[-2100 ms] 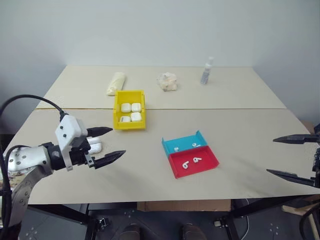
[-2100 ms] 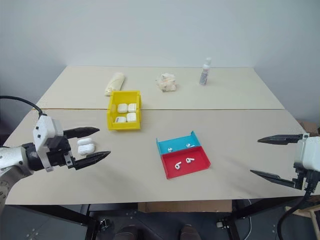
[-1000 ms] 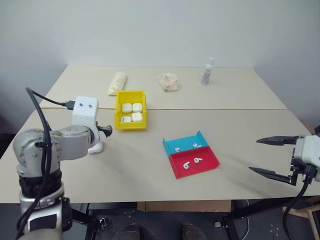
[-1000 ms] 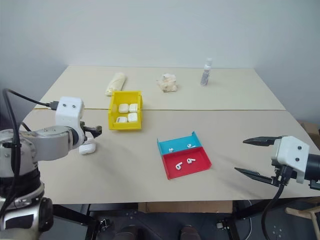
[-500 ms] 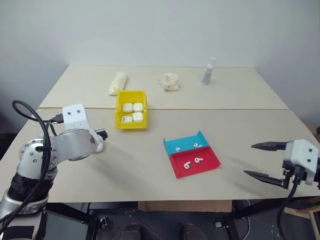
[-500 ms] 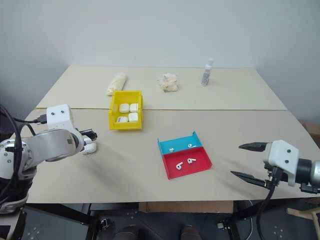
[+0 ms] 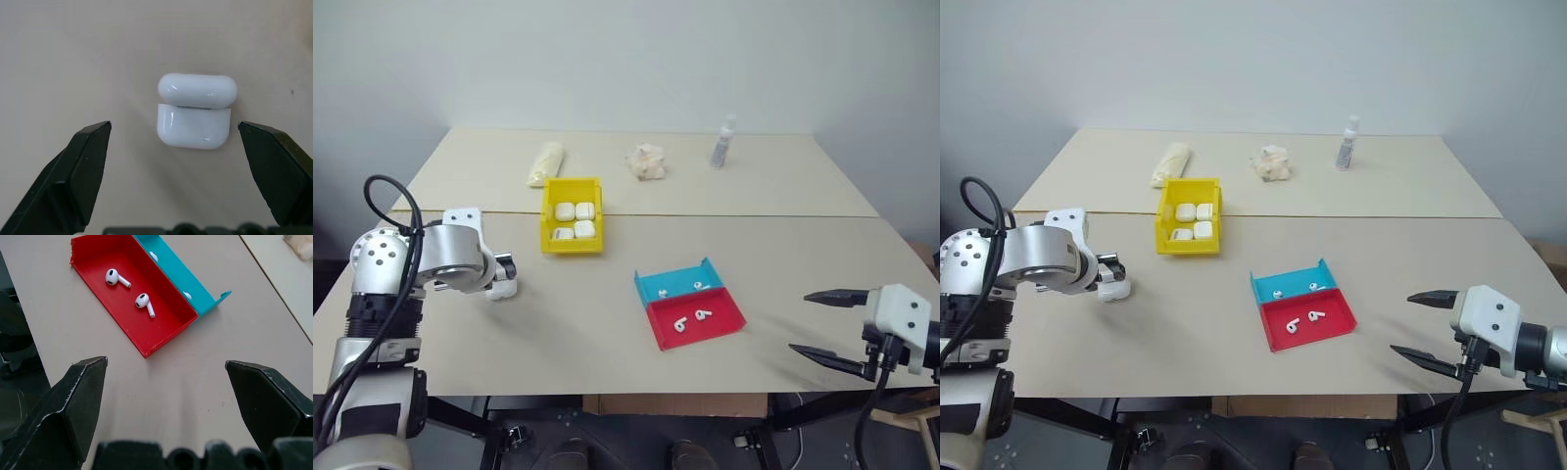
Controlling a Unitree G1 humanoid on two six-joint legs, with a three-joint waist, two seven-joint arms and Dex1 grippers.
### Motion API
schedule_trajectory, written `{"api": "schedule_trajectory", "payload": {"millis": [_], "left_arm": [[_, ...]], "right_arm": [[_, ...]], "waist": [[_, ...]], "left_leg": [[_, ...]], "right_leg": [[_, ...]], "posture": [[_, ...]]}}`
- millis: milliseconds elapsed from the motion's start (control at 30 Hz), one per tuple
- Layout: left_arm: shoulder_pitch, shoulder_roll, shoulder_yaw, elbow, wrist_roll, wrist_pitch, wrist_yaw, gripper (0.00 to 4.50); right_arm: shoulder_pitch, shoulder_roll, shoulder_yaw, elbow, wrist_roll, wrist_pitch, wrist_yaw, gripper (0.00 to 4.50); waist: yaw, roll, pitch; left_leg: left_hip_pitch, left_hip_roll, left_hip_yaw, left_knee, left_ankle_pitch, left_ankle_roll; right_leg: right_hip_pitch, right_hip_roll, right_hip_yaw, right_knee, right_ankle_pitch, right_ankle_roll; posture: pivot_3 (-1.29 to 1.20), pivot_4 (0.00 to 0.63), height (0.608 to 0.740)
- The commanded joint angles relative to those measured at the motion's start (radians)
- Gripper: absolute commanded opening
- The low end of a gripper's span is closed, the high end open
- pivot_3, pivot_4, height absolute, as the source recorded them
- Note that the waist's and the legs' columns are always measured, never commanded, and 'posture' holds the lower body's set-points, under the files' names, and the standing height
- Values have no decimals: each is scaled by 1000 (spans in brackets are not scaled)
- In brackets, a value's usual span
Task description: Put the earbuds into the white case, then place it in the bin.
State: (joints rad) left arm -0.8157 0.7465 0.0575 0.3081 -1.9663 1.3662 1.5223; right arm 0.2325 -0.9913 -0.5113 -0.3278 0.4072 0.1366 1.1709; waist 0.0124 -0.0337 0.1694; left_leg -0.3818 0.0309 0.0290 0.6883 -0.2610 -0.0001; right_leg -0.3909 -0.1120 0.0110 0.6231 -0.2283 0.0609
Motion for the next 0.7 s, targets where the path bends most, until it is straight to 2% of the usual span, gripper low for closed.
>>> {"api": "schedule_trajectory", "payload": {"millis": [33, 400, 700], "left_arm": [[-60, 13, 8, 51, -6, 55, -31, 4500], [-83, 31, -51, 133, -6, 73, -22, 4500], [-75, -31, -24, 137, -6, 6, 26, 4500]], "right_arm": [[18, 11, -55, -48, 14, 17, -21, 4466], [39, 31, -58, -94, 14, 56, -58, 4466], [51, 32, -65, -113, 13, 71, -71, 4466]], "waist": [[-1, 0, 0], [0, 0, 0], [1, 0, 0]], "left_leg": [[0, 0, 0, 0, 0, 0], [-1, 0, 0, -1, 0, -1], [-1, 0, 0, -1, 1, -2]], "right_leg": [[0, 0, 0, 0, 0, 0], [0, -1, 0, 0, 0, 0], [-1, -1, 0, -1, 0, 0]], "posture": [[0, 150, 740], [0, 150, 740], [0, 150, 740]]}}
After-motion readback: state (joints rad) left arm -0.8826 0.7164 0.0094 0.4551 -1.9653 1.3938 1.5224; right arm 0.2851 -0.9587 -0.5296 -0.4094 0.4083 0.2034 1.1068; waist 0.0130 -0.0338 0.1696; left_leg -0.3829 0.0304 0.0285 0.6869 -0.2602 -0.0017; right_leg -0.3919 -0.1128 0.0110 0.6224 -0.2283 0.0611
